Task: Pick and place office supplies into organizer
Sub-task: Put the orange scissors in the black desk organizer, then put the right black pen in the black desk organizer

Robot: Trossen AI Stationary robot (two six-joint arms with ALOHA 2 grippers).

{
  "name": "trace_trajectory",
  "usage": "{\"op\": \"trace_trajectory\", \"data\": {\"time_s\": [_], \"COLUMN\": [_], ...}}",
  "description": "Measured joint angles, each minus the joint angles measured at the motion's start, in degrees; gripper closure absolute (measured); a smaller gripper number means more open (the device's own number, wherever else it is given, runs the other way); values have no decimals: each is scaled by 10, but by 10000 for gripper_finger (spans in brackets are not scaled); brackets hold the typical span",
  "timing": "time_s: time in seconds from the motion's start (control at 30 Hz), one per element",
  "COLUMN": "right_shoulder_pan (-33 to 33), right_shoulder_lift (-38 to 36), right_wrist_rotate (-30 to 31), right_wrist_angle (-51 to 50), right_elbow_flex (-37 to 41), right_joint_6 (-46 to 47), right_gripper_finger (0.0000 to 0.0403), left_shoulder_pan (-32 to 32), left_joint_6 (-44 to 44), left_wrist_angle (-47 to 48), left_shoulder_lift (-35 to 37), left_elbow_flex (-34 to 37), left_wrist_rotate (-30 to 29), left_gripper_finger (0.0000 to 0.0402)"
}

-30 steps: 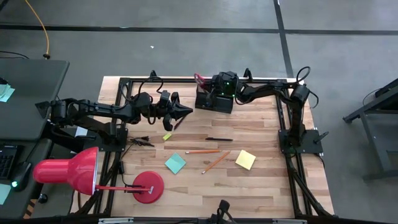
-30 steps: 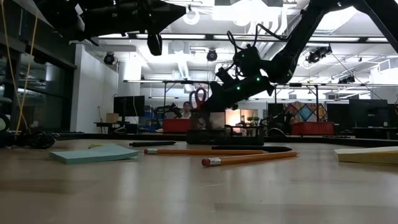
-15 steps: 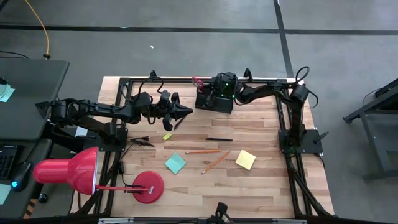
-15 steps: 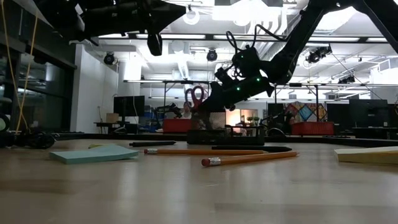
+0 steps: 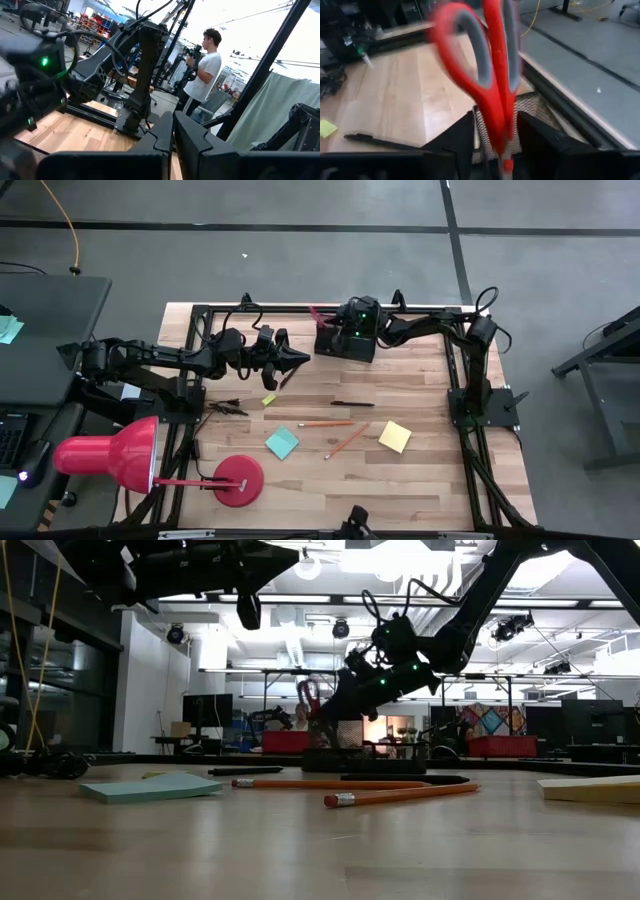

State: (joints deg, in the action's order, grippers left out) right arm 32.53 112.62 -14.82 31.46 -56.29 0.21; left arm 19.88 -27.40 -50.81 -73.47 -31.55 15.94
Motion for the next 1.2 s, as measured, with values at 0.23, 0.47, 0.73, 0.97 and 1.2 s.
{"op": "trace_trajectory", "data": {"time_s": [0.23, 0.47, 0.73, 0.97, 1.2], "right_shoulder_pan": [-1, -8, -22, -23, -26], "right_shoulder_lift": [1, -4, -20, -38, -55], "right_wrist_rotate": [13, 23, 29, 56, 54], "right_wrist_angle": [-1, 1, -4, -6, -26], "right_elbow_flex": [1, 1, 3, 4, 3], "right_joint_6": [5, 11, 13, -2, -11], "right_gripper_finger": [179, 158, 159, 159, 159], "left_shoulder_pan": [0, 0, 0, 0, 0], "left_joint_6": [1, 1, 1, 1, 0], "left_wrist_angle": [0, 0, 0, 0, 0], "left_shoulder_lift": [0, 0, 0, 0, 0], "left_elbow_flex": [0, 0, 0, 0, 0], "left_wrist_rotate": [0, 1, 2, 4, 15], "left_gripper_finger": [395, 395, 395, 395, 395]}}
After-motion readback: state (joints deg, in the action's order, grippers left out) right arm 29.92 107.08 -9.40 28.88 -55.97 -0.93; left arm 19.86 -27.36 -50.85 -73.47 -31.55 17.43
